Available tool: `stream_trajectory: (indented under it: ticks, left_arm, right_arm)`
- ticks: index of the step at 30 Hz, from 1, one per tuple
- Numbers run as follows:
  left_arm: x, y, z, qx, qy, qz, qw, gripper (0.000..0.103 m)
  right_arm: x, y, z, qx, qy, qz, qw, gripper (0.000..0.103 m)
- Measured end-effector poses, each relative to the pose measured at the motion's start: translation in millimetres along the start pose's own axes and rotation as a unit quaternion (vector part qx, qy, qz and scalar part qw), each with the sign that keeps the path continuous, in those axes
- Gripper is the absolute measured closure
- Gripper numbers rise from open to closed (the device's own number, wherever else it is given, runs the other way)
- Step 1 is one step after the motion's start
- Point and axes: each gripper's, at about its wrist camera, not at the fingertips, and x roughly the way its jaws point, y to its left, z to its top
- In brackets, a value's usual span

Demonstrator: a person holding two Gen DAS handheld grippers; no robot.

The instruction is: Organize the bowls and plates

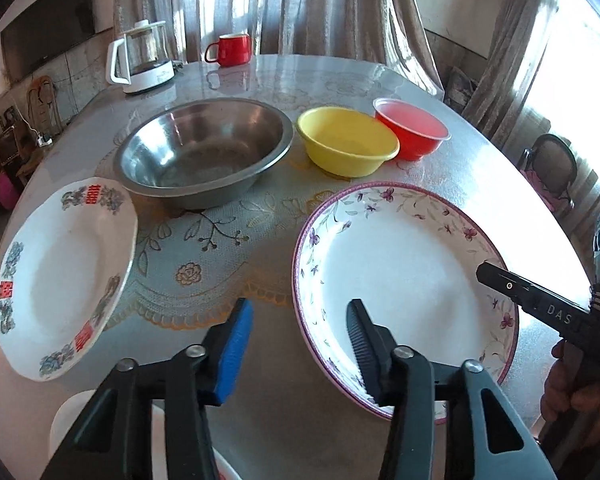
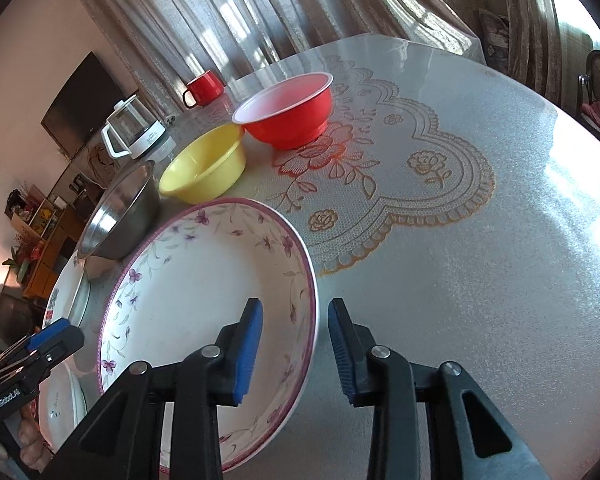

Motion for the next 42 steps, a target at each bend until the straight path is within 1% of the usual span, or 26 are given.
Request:
stream_trajectory:
  ticks: [2, 4, 7, 8, 11, 16, 21, 22, 23, 25, 26, 29, 32, 35, 38, 42]
  left_arm:
    - [13, 0, 3, -0.001, 0.022, -0.006, 0.9997, 0.068]
    - [21, -1, 5, 0.004, 0.031, -0.004, 0.9995, 0.070]
    - [28, -4, 3, 0.007, 0.046, -0.019, 0.9988, 0.073]
    - [30, -4, 1, 0.009, 0.046, -0.015, 0.9988, 0.074]
    - [29, -4, -3, 0.006, 0.042, -0.014, 0.9990, 0.074]
    - [21, 2, -9, -0.006, 0.033, -0.025, 0.9991, 0.075]
    - [10, 3, -15, -0.003, 0.026, -0.026, 0.9993, 0.075]
    - [7, 3, -16, -0.002, 0.024, -0.026, 0.9994, 0.075]
    - [5, 3, -17, 0.000, 0.023, -0.017, 0.9996, 0.075]
    - [3, 8, -19, -0.002, 0.018, 0.005, 0.9998, 0.075]
    - [2, 13, -20, -0.007, 0.018, 0.006, 0.9998, 0.075]
    - [-2, 26, -20, -0.031, 0.021, 0.004, 0.9993, 0.075]
    - [-7, 36, -24, -0.036, 0.020, 0.011, 0.9991, 0.075]
    - [-3, 40, -23, -0.043, 0.019, 0.019, 0.9987, 0.075]
    - [-5, 47, -24, -0.052, 0.018, 0.015, 0.9984, 0.075]
    - [-9, 59, -26, -0.070, 0.012, 0.018, 0.9973, 0.075]
  right_arm:
    - [2, 2, -1, -0.007, 0.005, 0.009, 1.000, 0.069]
    - [2, 3, -1, -0.011, 0.005, 0.009, 1.000, 0.069]
    - [3, 2, -1, -0.017, 0.005, 0.014, 1.000, 0.069]
    - [3, 2, -2, -0.019, 0.005, 0.014, 1.000, 0.069]
    - [3, 5, -2, -0.025, 0.003, 0.008, 1.000, 0.069]
    - [3, 10, -3, -0.042, 0.002, -0.009, 0.999, 0.068]
    - [3, 8, -2, -0.038, 0.002, -0.010, 0.999, 0.068]
    - [3, 8, -2, -0.037, 0.002, -0.010, 0.999, 0.068]
    - [3, 8, -2, -0.036, 0.002, -0.010, 0.999, 0.068]
    - [4, 11, -4, -0.034, 0.010, 0.009, 0.999, 0.068]
    - [5, 15, -5, -0.039, 0.012, 0.015, 0.999, 0.068]
    - [8, 28, -9, -0.054, 0.014, 0.011, 0.998, 0.068]
    - [11, 34, -10, -0.056, 0.023, 0.029, 0.998, 0.069]
    - [14, 44, -13, -0.070, 0.028, 0.032, 0.997, 0.068]
    - [16, 53, -14, -0.077, 0.030, 0.027, 0.996, 0.069]
    - [18, 61, -17, -0.088, 0.037, 0.033, 0.995, 0.069]
